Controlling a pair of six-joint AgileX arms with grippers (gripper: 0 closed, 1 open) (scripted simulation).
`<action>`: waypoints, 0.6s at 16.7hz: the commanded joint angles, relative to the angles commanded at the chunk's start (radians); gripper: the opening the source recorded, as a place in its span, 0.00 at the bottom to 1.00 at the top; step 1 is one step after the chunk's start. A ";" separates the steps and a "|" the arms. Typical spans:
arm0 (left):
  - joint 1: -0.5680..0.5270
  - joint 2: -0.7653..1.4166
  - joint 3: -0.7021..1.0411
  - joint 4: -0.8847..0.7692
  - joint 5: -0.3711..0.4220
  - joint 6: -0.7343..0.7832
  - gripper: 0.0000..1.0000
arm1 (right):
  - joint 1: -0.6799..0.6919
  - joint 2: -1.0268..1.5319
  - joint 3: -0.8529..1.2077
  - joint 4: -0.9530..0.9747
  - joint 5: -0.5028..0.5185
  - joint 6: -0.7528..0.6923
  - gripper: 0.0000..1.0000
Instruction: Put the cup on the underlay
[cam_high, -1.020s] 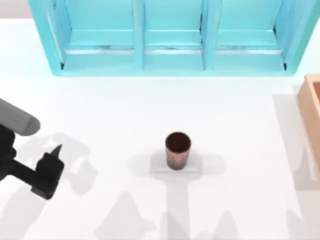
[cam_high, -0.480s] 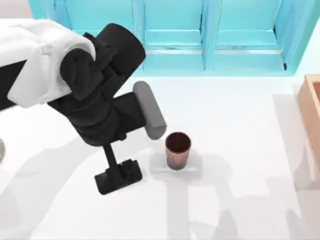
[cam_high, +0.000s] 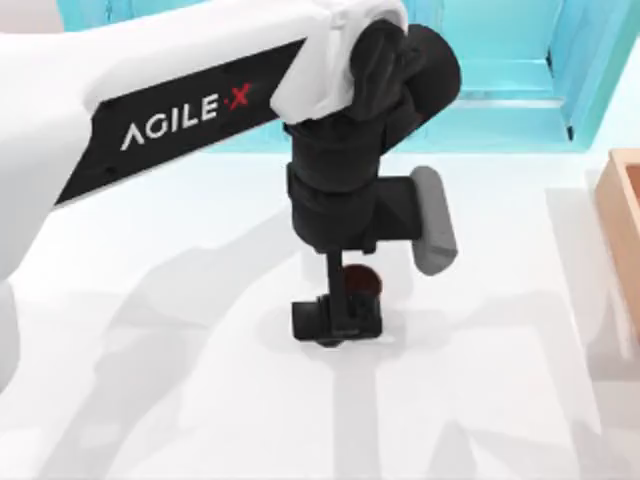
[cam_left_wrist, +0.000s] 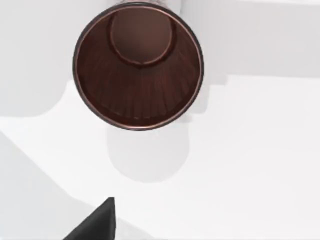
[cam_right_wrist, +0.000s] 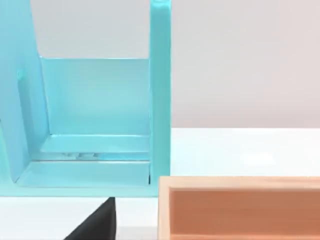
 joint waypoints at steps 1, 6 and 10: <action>-0.006 0.027 0.057 -0.027 0.000 0.010 1.00 | 0.000 0.000 0.000 0.000 0.000 0.000 1.00; -0.017 0.091 0.228 -0.096 -0.001 0.034 1.00 | 0.000 0.000 0.000 0.000 0.000 0.000 1.00; -0.017 0.093 0.238 -0.099 -0.001 0.035 1.00 | 0.000 0.000 0.000 0.000 0.000 0.000 1.00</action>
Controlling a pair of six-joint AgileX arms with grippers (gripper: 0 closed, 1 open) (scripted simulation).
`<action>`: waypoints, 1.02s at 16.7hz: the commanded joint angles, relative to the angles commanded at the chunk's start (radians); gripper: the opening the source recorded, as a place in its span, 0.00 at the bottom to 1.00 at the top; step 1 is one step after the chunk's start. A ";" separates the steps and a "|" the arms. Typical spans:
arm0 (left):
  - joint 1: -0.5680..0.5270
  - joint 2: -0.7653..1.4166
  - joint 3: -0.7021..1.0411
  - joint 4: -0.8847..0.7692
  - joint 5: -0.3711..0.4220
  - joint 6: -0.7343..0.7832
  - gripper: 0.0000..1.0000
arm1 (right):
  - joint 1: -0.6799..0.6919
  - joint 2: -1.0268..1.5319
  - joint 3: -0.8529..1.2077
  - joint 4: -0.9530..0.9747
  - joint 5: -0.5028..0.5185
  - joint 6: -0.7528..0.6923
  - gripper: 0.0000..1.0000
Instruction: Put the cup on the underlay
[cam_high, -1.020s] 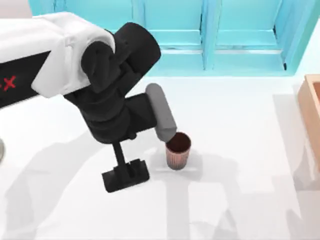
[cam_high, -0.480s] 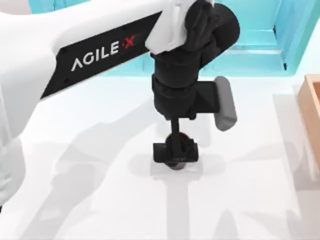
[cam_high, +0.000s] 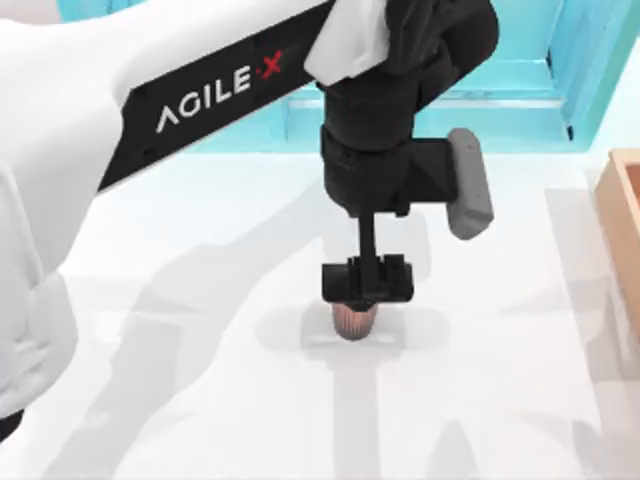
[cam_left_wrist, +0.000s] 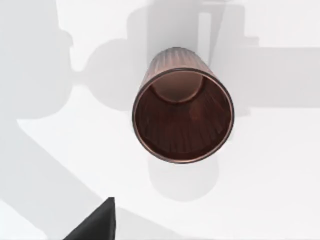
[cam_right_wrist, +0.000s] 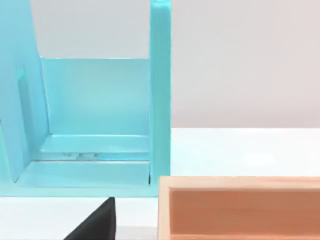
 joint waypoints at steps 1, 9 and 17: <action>0.000 0.000 0.000 0.000 0.000 0.000 1.00 | 0.000 0.000 0.000 0.000 0.000 0.000 1.00; 0.003 0.015 -0.199 0.220 0.000 0.002 1.00 | 0.000 0.000 0.000 0.000 0.000 0.000 1.00; 0.003 0.034 -0.344 0.378 0.000 0.003 1.00 | 0.000 0.000 0.000 0.000 0.000 0.000 1.00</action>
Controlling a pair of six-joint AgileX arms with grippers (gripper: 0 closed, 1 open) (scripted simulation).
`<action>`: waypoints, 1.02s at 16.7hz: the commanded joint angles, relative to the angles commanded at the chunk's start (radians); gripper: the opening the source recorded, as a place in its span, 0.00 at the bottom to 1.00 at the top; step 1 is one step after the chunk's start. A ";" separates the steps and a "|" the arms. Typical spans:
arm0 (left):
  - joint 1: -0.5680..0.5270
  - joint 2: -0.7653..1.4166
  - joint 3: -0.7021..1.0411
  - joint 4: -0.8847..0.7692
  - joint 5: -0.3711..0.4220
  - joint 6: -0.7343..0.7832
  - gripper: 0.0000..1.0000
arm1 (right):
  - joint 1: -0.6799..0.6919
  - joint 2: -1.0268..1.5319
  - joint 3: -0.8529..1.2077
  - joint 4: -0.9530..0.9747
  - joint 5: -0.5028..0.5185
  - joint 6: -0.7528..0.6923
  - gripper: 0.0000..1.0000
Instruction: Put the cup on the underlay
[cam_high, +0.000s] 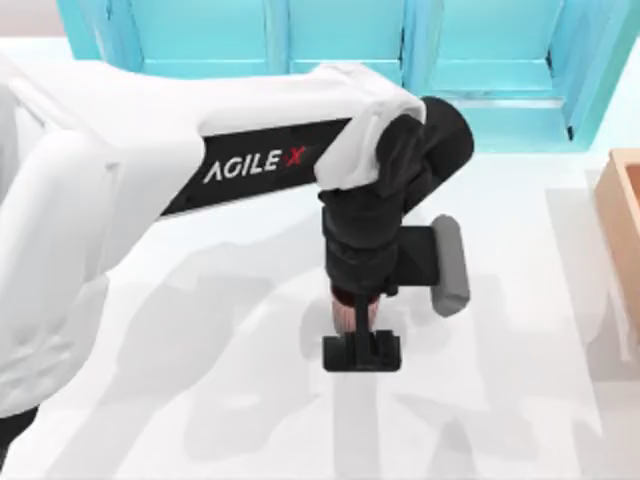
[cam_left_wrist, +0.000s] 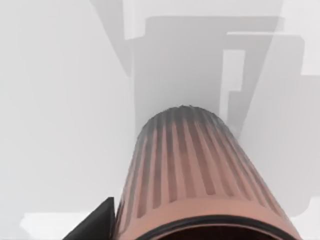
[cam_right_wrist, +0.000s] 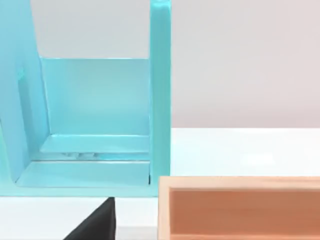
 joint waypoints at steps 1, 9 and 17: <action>0.000 0.000 0.000 0.000 0.000 0.000 1.00 | 0.000 0.000 0.000 0.000 0.000 0.000 1.00; 0.000 0.000 0.000 0.000 0.000 0.000 0.40 | 0.000 0.000 0.000 0.000 0.000 0.000 1.00; 0.000 0.000 0.000 0.000 0.000 0.000 0.00 | 0.000 0.000 0.000 0.000 0.000 0.000 1.00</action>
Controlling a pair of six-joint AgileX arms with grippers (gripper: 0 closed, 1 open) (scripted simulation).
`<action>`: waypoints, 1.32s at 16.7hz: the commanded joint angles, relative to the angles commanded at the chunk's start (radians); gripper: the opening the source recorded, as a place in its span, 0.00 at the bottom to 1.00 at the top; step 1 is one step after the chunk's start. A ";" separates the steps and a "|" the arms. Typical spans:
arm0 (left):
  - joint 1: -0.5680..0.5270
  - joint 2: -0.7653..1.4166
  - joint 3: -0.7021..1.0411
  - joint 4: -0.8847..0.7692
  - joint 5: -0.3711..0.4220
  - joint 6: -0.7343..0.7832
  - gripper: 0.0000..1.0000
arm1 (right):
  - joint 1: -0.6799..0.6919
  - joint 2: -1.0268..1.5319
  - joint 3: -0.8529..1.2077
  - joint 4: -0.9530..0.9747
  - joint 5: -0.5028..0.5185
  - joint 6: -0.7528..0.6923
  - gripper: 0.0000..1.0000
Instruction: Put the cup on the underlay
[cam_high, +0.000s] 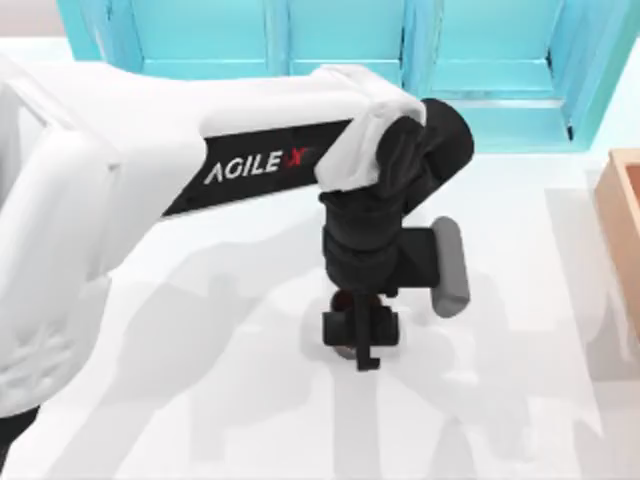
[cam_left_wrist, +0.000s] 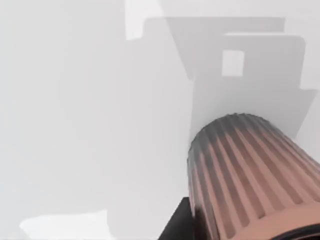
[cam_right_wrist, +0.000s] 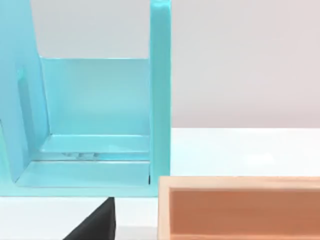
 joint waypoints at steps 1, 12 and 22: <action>0.000 0.000 0.000 0.000 0.000 0.000 0.00 | 0.000 0.000 0.000 0.000 0.000 0.000 1.00; 0.168 -0.053 -0.033 -0.024 0.009 -0.080 0.00 | 0.000 0.000 0.000 0.000 0.000 0.000 1.00; 0.961 -0.279 -0.186 -0.103 0.031 -0.422 0.00 | 0.000 0.000 0.000 0.000 0.000 0.000 1.00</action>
